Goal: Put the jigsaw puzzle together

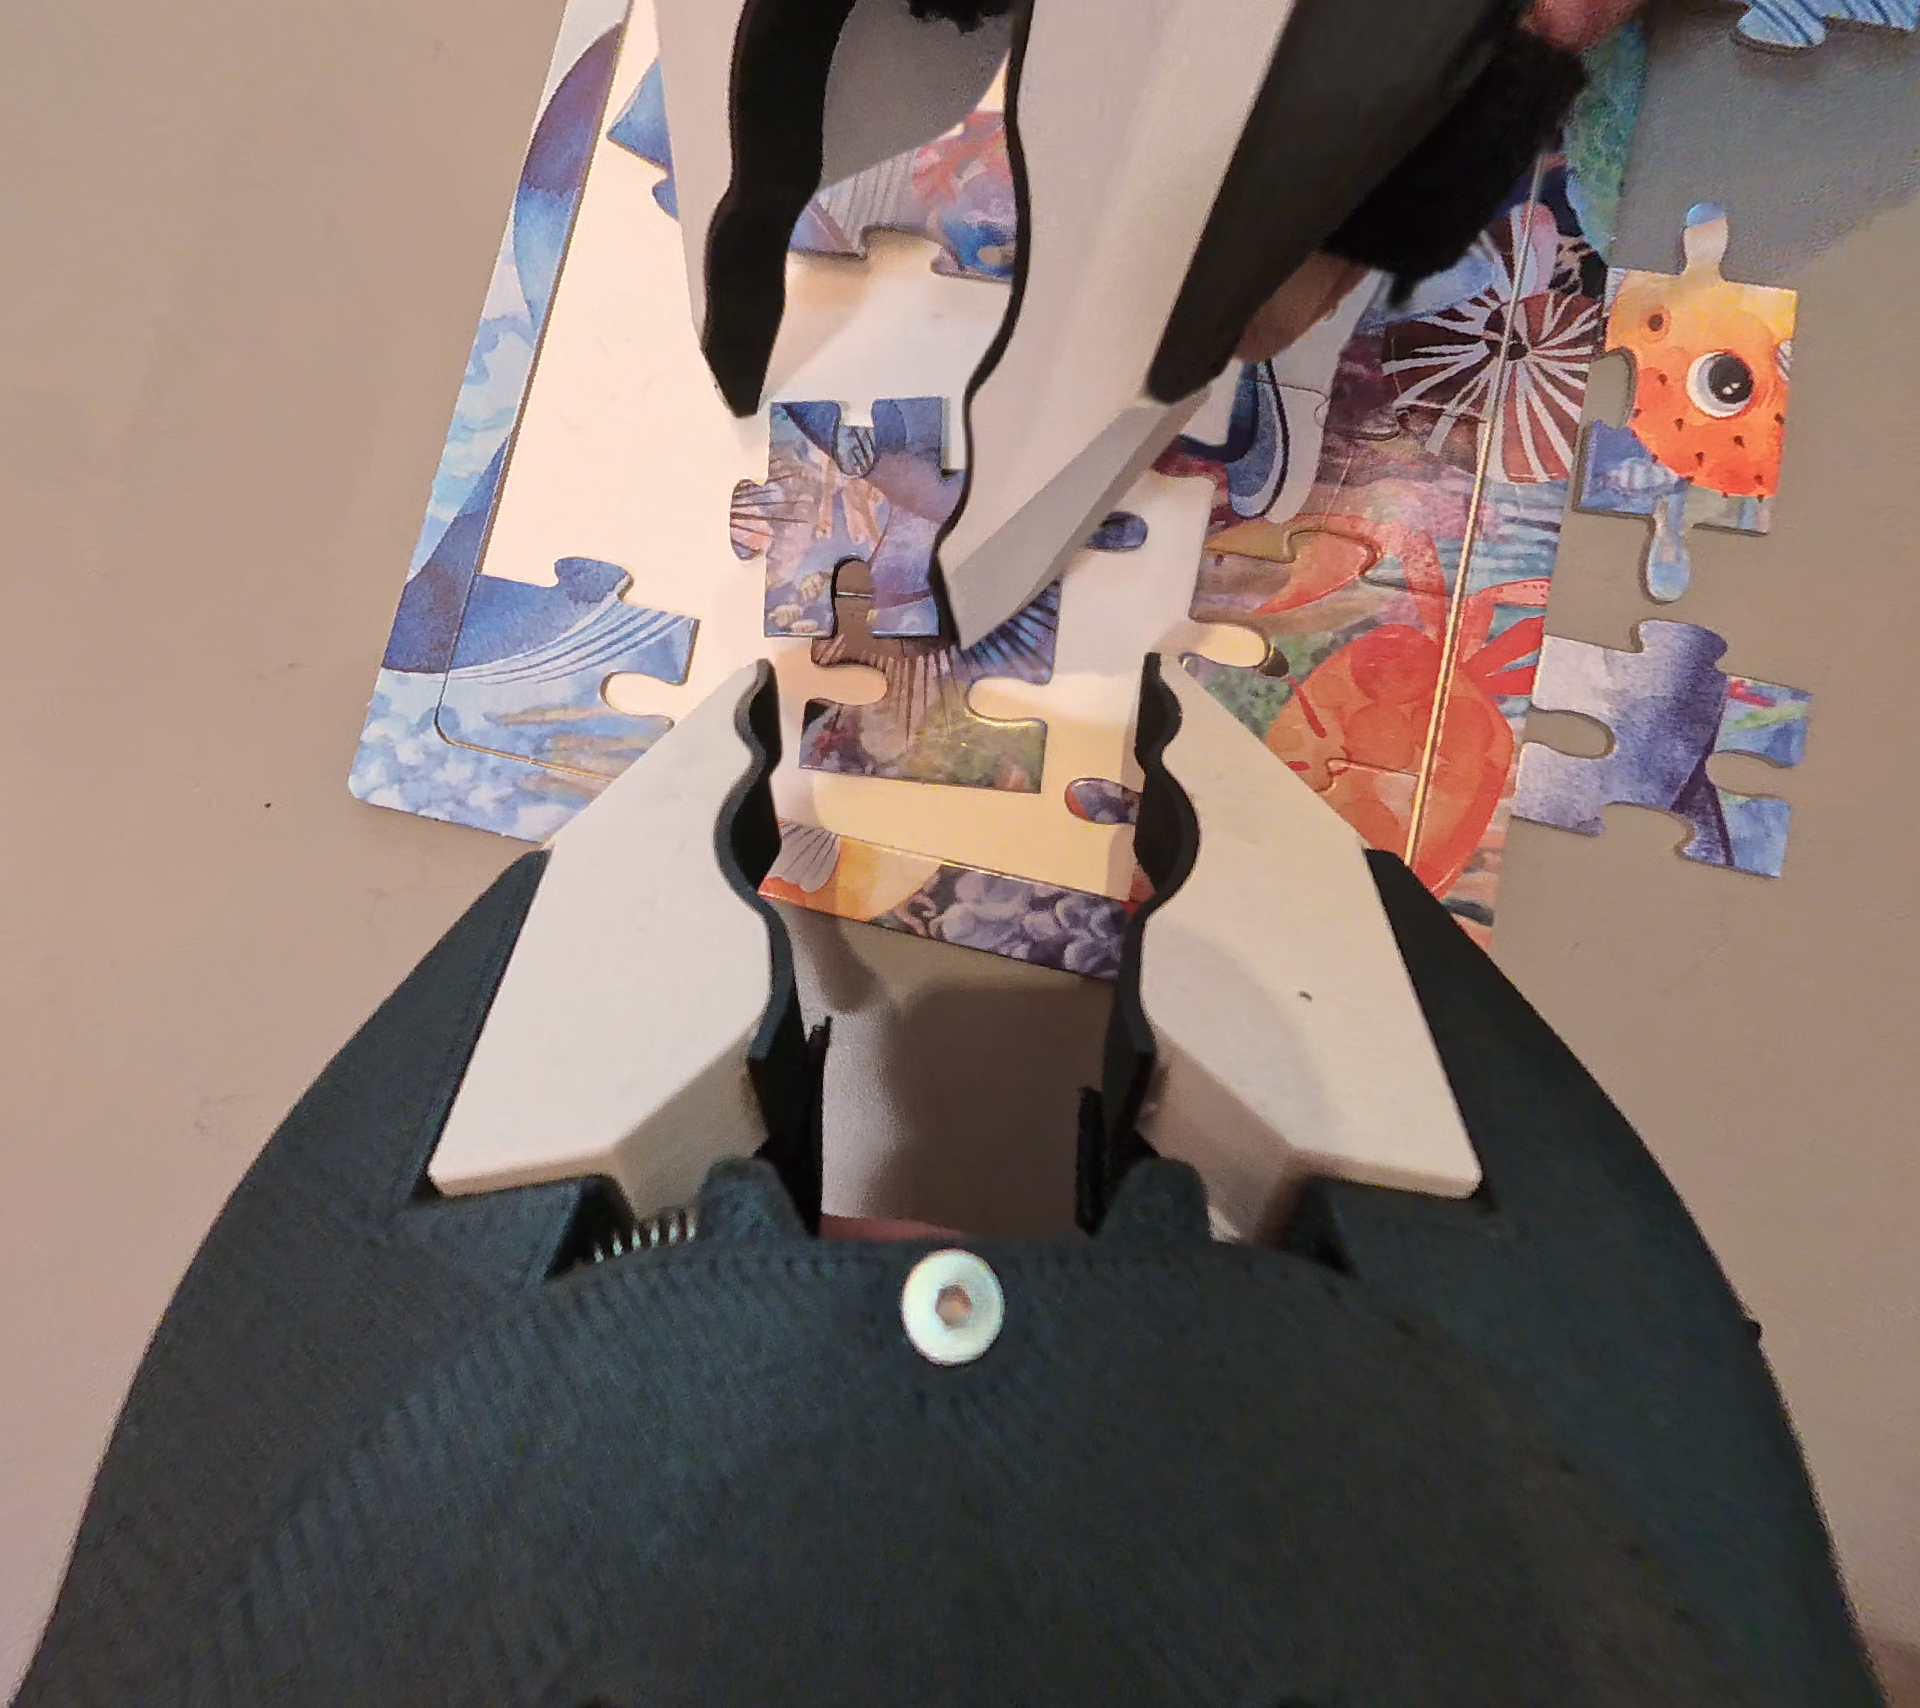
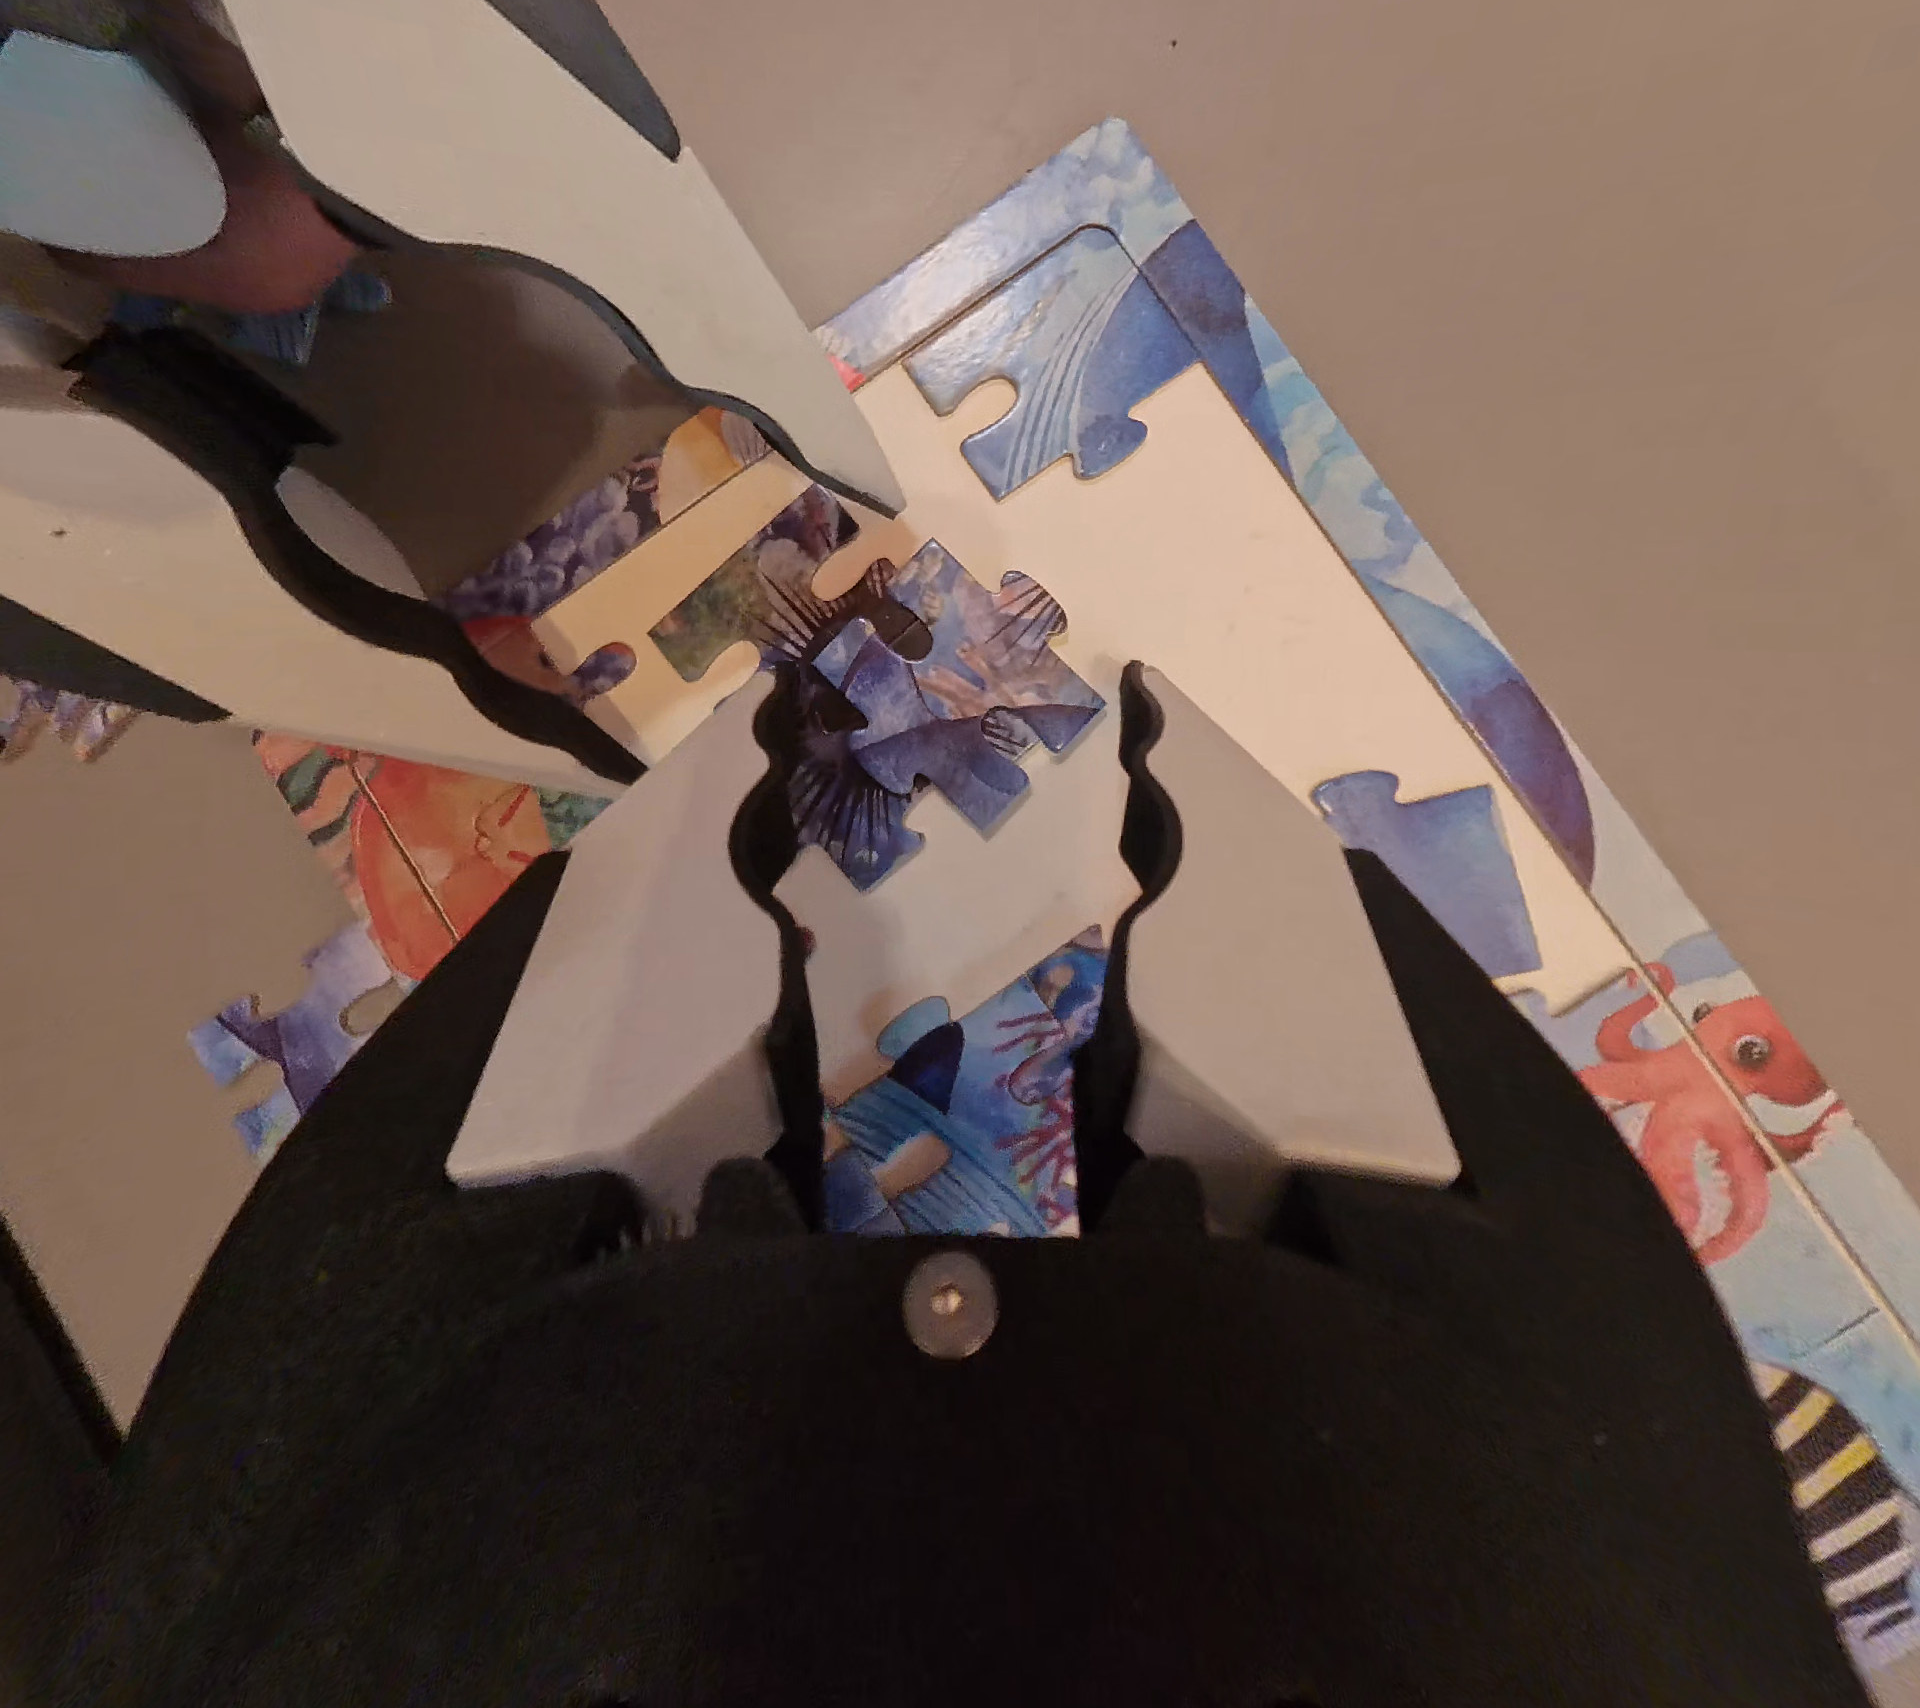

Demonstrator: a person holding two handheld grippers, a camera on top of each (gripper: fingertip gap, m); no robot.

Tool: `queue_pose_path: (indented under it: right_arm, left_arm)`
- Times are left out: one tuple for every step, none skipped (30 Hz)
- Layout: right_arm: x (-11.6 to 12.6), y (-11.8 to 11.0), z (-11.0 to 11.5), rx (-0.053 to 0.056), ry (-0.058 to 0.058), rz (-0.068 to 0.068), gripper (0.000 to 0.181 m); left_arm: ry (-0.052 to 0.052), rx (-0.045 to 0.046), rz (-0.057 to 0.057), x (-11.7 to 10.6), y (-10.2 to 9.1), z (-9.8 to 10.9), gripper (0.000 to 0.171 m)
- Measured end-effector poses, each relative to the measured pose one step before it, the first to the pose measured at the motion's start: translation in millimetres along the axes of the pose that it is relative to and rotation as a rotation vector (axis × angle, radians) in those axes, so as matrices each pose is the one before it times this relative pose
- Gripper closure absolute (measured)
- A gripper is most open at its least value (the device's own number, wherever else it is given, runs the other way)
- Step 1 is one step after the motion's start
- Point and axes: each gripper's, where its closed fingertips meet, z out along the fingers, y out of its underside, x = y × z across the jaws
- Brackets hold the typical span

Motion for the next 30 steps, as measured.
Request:
queue_pose_path:
  right_arm:
    - [-0.58, 0.01, 0.46, 0.0047, 0.0129, 0.0046, 0.121]
    - [0.45, 0.87, 0.40, -0.0026, 0.0207, -0.0178, 0.123]
    - [-0.66, 0.26, -0.05, 0.0023, 0.0063, -0.0213, 0.131]
    - [-2.42, 0.35, -0.36, 0.0046, -0.0158, -0.0062, 0.136]
    - [-0.56, 0.79, -0.62, 0.0007, -0.0133, -0.0115, 0.137]
    - [-0.29, 1.20, -0.99, -0.0041, -0.0145, -0.0222, 0.139]
    - [0.63, 1.22, -0.90, -0.0026, -0.0117, -0.0104, 0.139]
    - [-0.25, 1.10, -1.01, -0.0057, -0.0203, -0.0110, 0.140]
    - [-0.22, 1.43, -1.11, -0.0117, -0.0186, -0.0249, 0.141]
    - [1.08, 1.34, -1.16, -0.0122, -0.0102, -0.0259, 0.141]
    - [1.46, 1.04, -1.04, -0.0103, -0.0096, -0.0228, 0.142]
    - [-1.31, 1.37, -1.22, -0.0130, -0.0299, -0.0226, 0.142]
    - [-2.53, -0.31, -2.69, -0.0033, -0.0377, -0.0290, 0.161]
    - [-0.57, -2.61, -4.92, 0.0103, -0.0221, -0.0301, 0.173]
    - [-3.26, -0.72, -5.25, -0.0086, -0.0367, -0.0422, 0.178]
    - [-1.60, 0.73, -5.06, -0.0184, -0.0220, -0.0466, 0.179]
    - [3.71, 3.71, -4.06, -0.0378, 0.0055, -0.0253, 0.178]
    - [1.61, 6.48, -2.69, -0.0568, -0.0077, -0.0211, 0.178]
    - [0.83, 4.88, -2.40, -0.0432, -0.0004, -0.0284, 0.177]
    - [-1.18, 1.20, -2.30, -0.0148, -0.0022, -0.0154, 0.177]
    - [-5.46, -0.21, -0.89, -0.0039, -0.0258, 0.0046, 0.174]
    - [-3.01, 0.23, 0.63, -0.0017, -0.0053, -0.0010, 0.179]
    - [1.42, 1.59, 1.37, -0.0037, 0.0281, -0.0165, 0.181]
    - [0.37, 2.27, 1.91, -0.0047, 0.0180, -0.0050, 0.181]
    - [-1.16, 1.34, 2.13, 0.0021, -0.0003, 0.0266, 0.180]
    - [-1.84, -0.17, 1.46, 0.0097, -0.0054, 0.0390, 0.172]
    - [-2.16, -0.68, 0.80, 0.0160, -0.0009, 0.0343, 0.167]
    - [-0.53, 0.22, 0.60, 0.0106, 0.0123, 0.0501, 0.161]
    - [-1.14, 0.30, 0.67, 0.0100, 0.0133, 0.0579, 0.154]
    - [-5.43, -0.76, 0.76, 0.0258, -0.0043, 0.0453, 0.151]
  left_arm:
    - [0.0048, 0.00279, -0.0032, 0.07, 0.25, 0.14, 0.104]
    - [0.0053, 0.00266, -0.0048, 0.01, 0.06, 0.18, 0.104]
    - [0.0045, 0.00347, -0.0041, -0.06, 0.33, 0.17, 0.104]
    - [0.0056, 0.00542, -0.0031, 0.16, 0.18, 0.19, 0.104]
    - [0.0075, 0.00530, -0.0067, 0.37, 0.25, 0.26, 0.105]
    - [0.0053, 0.00440, -0.0083, -0.15, 0.37, 0.20, 0.105]
    - [0.0021, 0.00487, -0.0013, 0.02, -0.06, -0.03, 0.104]
    - [0.0001, 0.00134, 0.0018, 0.04, 0.00, 0.06, 0.104]
    - [0.0000, -0.00131, 0.0002, 0.06, -0.03, -0.05, 0.104]
    - [0.0008, -0.00089, 0.0016, 0.19, -0.07, 0.09, 0.105]
    - [-0.0005, -0.00063, 0.0020, 0.14, -0.04, -0.07, 0.105]
    - [-0.0003, -0.00012, 0.0018, 0.28, -0.09, -0.06, 0.106]
    - [-0.0025, -0.00067, 0.0039, 0.07, -0.11, -0.03, 0.106]
    - [-0.0068, -0.00166, 0.0078, -0.44, -0.07, -0.43, 0.106]
    - [-0.0079, -0.00339, 0.0080, -0.61, 0.04, -0.72, 0.106]
    - [-0.0058, -0.00264, 0.0058, -0.61, 0.17, -0.46, 0.107]
    - [-0.0035, -0.00041, 0.0034, -0.33, 0.01, -0.15, 0.107]
    - [-0.0009, 0.00063, 0.0025, 0.05, -0.23, 0.00, 0.108]
    - [-0.0006, -0.00030, 0.0034, 0.15, -0.15, -0.03, 0.109]
    - [-0.0065, -0.00023, 0.0049, -0.95, -0.41, -0.07, 0.110]
    - [-0.0093, -0.00014, 0.0046, -1.71, -0.62, 0.25, 0.112]
    - [0.0005, -0.00166, 0.0015, -0.31, -0.39, 0.28, 0.112]
    - [-0.0016, 0.00155, 0.0034, -0.33, -0.83, 0.46, 0.113]
    - [-0.0003, 0.00086, 0.0033, 0.02, -0.55, 0.37, 0.115]
    - [0.0034, -0.00102, 0.0013, 0.83, -0.17, 0.13, 0.116]
    - [0.0000, 0.00252, 0.0054, 0.71, -0.97, -0.22, 0.116]
    - [-0.0008, 0.00517, 0.0048, 0.58, -1.73, -0.50, 0.117]
    - [0.0005, 0.00800, 0.0047, 0.90, -2.45, -0.44, 0.118]
    - [0.0017, 0.01072, 0.0048, 0.96, -3.13, -0.39, 0.119]
    - [0.0034, 0.01078, 0.0014, 0.77, -3.46, 0.11, 0.119]
